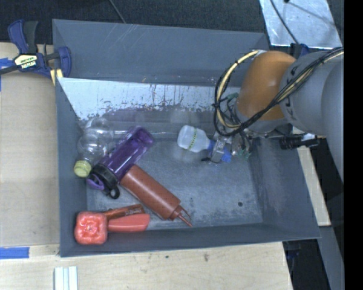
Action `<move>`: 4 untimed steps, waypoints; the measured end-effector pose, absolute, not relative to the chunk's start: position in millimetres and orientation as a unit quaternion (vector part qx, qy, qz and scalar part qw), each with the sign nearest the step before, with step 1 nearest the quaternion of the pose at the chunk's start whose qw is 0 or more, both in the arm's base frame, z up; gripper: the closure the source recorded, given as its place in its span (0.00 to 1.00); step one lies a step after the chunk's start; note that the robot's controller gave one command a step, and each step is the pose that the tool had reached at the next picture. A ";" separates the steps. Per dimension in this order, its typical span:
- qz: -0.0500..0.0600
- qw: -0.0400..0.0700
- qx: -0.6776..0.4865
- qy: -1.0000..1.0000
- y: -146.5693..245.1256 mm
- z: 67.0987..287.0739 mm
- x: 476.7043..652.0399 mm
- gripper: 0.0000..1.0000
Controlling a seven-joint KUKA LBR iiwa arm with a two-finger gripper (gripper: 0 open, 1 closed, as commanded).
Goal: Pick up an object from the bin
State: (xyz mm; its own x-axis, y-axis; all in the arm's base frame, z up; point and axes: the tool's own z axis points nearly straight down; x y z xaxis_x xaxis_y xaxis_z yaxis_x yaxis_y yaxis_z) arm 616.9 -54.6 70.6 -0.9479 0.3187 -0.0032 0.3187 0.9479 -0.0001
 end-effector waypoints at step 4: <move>0.000 0.000 0.161 0.987 -54.7 110.8 615.8 1.00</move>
Offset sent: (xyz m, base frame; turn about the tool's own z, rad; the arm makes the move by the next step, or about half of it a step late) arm 0.0000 0.0001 0.0554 0.0000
